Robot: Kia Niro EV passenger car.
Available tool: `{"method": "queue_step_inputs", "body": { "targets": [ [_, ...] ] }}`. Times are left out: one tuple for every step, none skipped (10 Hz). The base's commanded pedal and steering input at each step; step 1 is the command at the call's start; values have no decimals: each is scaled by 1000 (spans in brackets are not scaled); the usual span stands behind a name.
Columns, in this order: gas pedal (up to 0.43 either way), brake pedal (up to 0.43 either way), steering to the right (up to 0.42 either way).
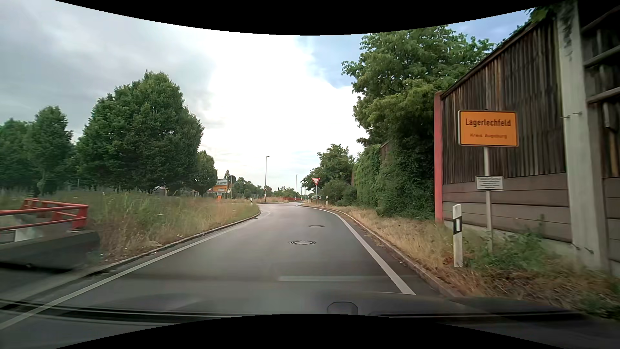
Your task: Follow the waypoints while adhering to traffic rules and regulations
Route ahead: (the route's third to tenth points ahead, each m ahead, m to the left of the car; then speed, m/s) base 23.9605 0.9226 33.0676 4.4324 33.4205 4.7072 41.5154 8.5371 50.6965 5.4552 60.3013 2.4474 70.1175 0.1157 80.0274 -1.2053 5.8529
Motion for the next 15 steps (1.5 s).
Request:
{"method": "queue_step_inputs", "body": {
  "targets": [
    [150,0,-6],
    [150,0,-6],
    [150,0,-9],
    [150,0,-10],
    [150,0,-10],
    [150,0,-9],
    [150,0,-9],
    [150,0,-8],
    [130,0,-6],
    [87,0,-6],
    [39,0,-5],
    [0,0,-5],
    [0,0,-5],
    [0,0,-5],
    [0,0,-5]
  ]
}}
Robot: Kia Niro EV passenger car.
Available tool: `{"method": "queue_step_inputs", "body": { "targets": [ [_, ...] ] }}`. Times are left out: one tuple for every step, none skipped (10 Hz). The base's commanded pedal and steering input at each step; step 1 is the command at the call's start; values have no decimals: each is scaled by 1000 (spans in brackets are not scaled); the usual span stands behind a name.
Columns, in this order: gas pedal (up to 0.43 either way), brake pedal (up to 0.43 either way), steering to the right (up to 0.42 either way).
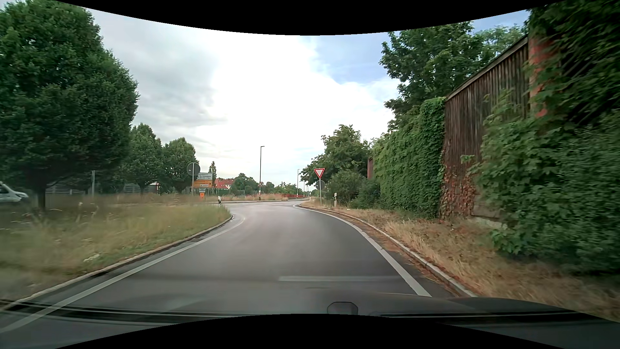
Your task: Follow the waypoints while adhering to traffic rules and regulations
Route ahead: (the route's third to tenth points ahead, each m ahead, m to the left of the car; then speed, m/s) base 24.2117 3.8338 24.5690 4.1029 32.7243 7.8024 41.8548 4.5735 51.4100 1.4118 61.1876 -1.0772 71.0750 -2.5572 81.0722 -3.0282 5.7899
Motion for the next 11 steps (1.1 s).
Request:
{"method": "queue_step_inputs", "body": {
  "targets": [
    [0,0,-5],
    [0,0,-5],
    [0,0,-5],
    [0,6,-5],
    [0,67,-5],
    [0,98,-6],
    [0,98,-6],
    [0,91,-6],
    [0,79,-6],
    [0,61,-6],
    [0,55,-5]
  ]
}}
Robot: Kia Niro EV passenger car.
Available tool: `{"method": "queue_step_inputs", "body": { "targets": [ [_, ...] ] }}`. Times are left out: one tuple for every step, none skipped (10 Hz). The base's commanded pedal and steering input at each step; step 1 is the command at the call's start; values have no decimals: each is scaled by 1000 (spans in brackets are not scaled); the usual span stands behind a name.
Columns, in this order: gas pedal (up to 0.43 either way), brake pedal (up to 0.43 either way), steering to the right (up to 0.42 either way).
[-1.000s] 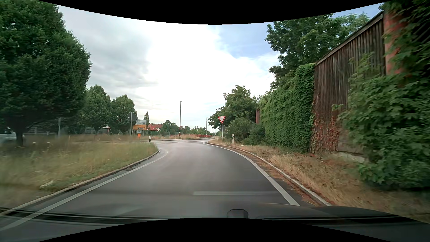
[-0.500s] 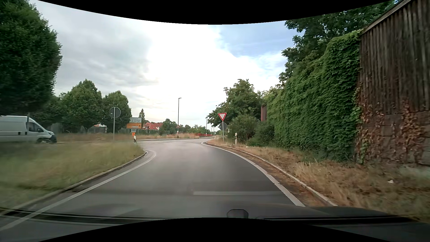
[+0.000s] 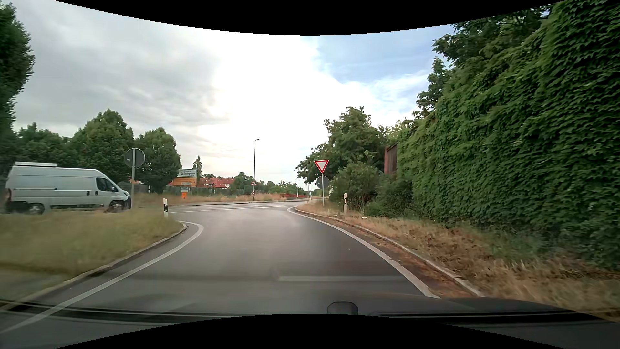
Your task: Follow the waypoints while adhering to traffic rules and regulations
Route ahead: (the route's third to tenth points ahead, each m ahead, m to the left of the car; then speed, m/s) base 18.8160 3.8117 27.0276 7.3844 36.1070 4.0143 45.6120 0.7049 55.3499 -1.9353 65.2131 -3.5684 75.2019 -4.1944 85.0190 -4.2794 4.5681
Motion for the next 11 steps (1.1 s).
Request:
{"method": "queue_step_inputs", "body": {
  "targets": [
    [0,49,-6],
    [0,49,-9],
    [0,49,-16],
    [0,49,-23],
    [0,49,-27],
    [0,55,-35],
    [0,55,-42],
    [0,55,-43],
    [0,43,-42],
    [0,18,-43],
    [0,0,-46]
  ]
}}
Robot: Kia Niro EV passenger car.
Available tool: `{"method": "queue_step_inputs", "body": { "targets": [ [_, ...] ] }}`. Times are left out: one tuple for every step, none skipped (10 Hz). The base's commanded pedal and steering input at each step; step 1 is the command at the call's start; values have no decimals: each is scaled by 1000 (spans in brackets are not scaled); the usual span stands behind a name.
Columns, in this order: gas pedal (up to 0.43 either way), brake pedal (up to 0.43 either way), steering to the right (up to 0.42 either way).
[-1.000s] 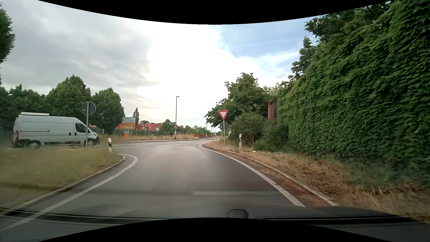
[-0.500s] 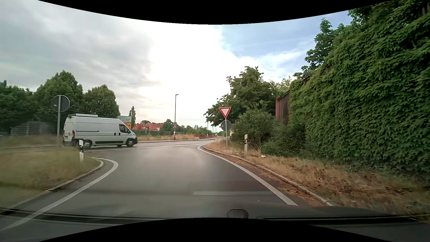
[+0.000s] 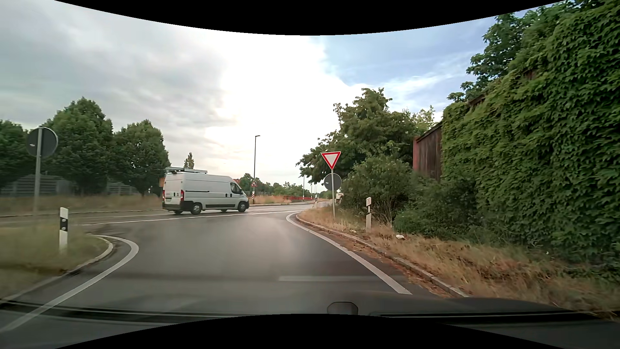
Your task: Follow the waypoints while adhering to traffic rules and regulations
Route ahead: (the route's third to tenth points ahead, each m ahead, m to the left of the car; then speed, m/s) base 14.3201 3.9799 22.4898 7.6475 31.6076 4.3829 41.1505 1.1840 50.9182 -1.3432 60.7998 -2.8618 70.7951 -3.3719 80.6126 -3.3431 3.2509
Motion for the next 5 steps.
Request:
{"method": "queue_step_inputs", "body": {
  "targets": [
    [0,0,-51],
    [0,0,-53],
    [0,0,-54],
    [0,0,-56],
    [0,0,-59]
  ]
}}
